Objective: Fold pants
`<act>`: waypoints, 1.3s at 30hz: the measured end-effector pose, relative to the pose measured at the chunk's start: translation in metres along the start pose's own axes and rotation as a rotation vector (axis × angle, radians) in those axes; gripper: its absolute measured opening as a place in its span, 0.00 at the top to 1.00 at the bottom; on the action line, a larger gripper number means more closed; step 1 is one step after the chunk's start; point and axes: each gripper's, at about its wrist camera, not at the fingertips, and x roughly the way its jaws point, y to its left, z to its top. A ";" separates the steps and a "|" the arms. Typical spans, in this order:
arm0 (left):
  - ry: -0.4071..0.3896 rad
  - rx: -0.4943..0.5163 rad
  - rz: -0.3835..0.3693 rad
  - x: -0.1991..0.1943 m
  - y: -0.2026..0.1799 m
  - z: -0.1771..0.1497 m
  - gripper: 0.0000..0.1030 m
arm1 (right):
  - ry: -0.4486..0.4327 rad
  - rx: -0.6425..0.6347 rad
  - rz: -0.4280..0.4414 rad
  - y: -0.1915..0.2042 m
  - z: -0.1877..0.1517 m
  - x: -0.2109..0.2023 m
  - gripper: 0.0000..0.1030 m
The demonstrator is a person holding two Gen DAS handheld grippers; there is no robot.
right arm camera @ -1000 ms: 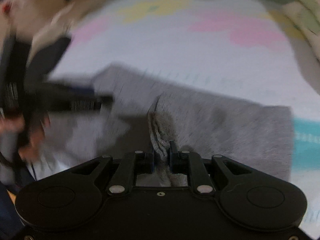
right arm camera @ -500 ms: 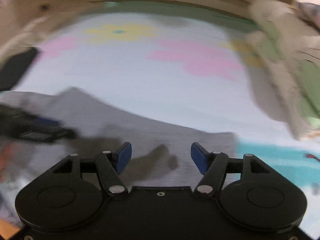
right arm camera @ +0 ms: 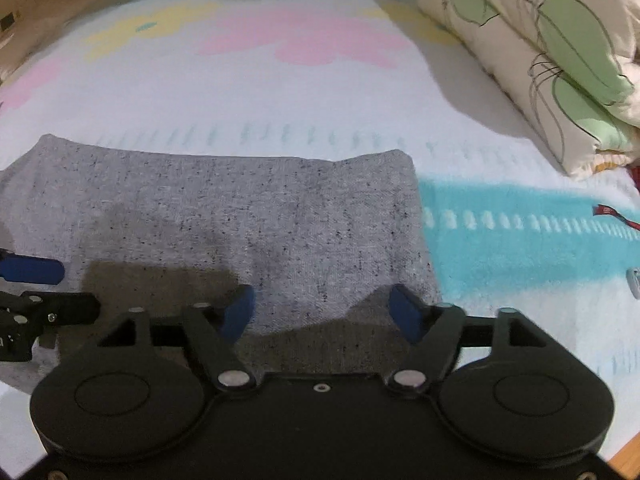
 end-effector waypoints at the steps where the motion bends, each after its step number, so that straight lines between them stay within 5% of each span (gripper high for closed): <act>1: -0.006 -0.001 -0.007 0.001 0.000 0.000 0.33 | -0.012 0.008 0.001 0.000 -0.003 0.001 0.18; 9: -0.047 -0.033 -0.084 0.009 -0.004 0.007 0.30 | -0.068 -0.014 0.017 0.006 -0.010 -0.005 0.07; 17: -0.071 -0.103 -0.074 0.008 -0.003 0.006 0.75 | -0.067 -0.021 0.024 0.004 -0.010 -0.004 0.07; 22: -0.097 -0.066 -0.069 0.003 -0.006 0.005 0.92 | -0.077 -0.035 0.021 0.006 -0.012 -0.005 0.07; 28: -0.142 -0.008 -0.039 -0.009 -0.015 0.000 0.93 | -0.072 -0.038 0.021 0.007 -0.013 -0.007 0.07; 39: -0.151 -0.089 0.018 -0.032 0.011 -0.001 0.93 | -0.087 -0.025 0.094 0.017 -0.004 -0.027 0.08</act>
